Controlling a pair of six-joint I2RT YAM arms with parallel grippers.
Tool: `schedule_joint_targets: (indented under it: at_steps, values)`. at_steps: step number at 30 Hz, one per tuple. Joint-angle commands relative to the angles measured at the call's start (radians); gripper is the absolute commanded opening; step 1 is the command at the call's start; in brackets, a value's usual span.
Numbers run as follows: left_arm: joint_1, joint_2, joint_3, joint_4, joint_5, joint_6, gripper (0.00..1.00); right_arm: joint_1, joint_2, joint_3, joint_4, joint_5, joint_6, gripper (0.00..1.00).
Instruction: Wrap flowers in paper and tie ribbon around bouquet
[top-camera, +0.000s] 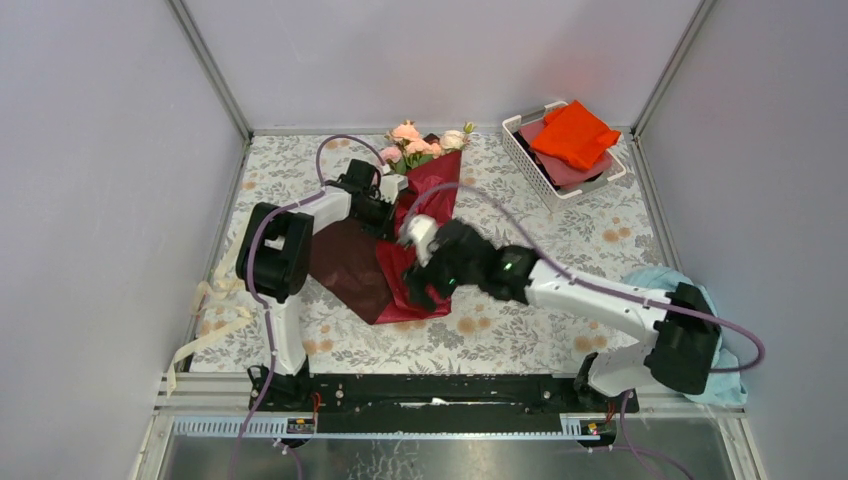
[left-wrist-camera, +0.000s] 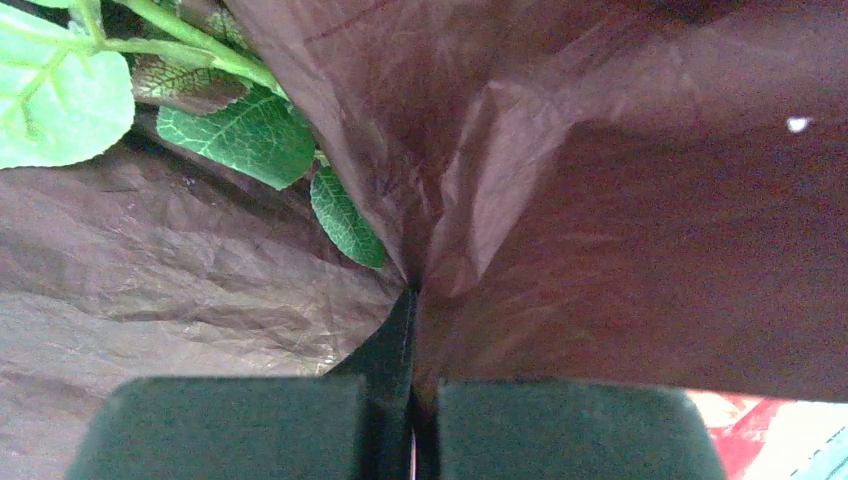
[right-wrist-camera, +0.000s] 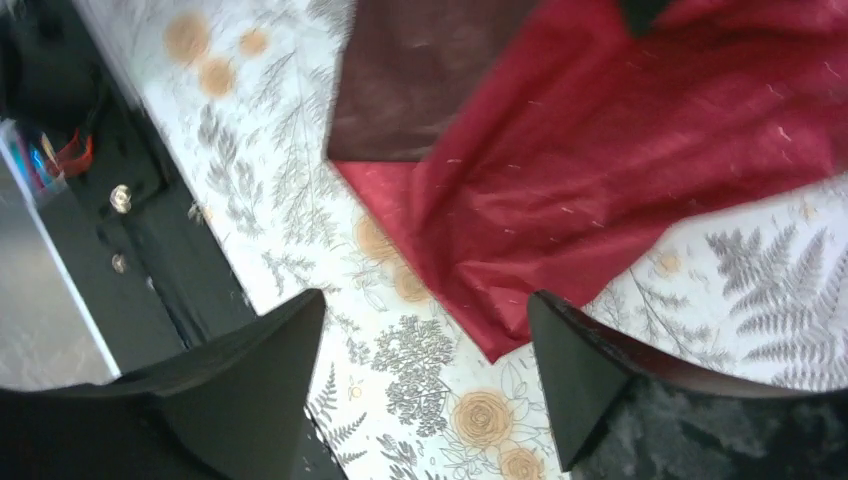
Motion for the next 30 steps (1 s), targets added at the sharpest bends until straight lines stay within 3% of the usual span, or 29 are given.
schedule_joint_targets:
  at_steps: [1, 5, 13, 19, 21, 30]
  values:
    - [0.005, 0.009, -0.041, 0.035, 0.005, -0.002, 0.00, -0.278, -0.009, -0.115, 0.141, -0.292, 0.240, 0.88]
    - [0.007, -0.005, -0.043, 0.033, 0.011, -0.004, 0.00, -0.410, 0.162, -0.068, 0.143, -0.336, 0.292, 0.88]
    - [0.016, -0.031, -0.064, 0.040, 0.019, -0.011, 0.00, -0.440, 0.311, -0.150, 0.248, -0.367, 0.347, 0.73]
    - [0.035, -0.033, -0.046, 0.017, 0.058, -0.027, 0.00, -0.443, 0.327, -0.240, 0.397, -0.452, 0.455, 0.12]
    - [0.061, -0.029, -0.025, -0.006, 0.084, -0.044, 0.00, -0.451, 0.279, -0.306, 0.434, -0.422, 0.502, 0.00]
    - [0.071, -0.073, -0.100, 0.010, 0.170, -0.065, 0.00, -0.462, 0.085, -0.650, 0.616, -0.437, 0.732, 0.00]
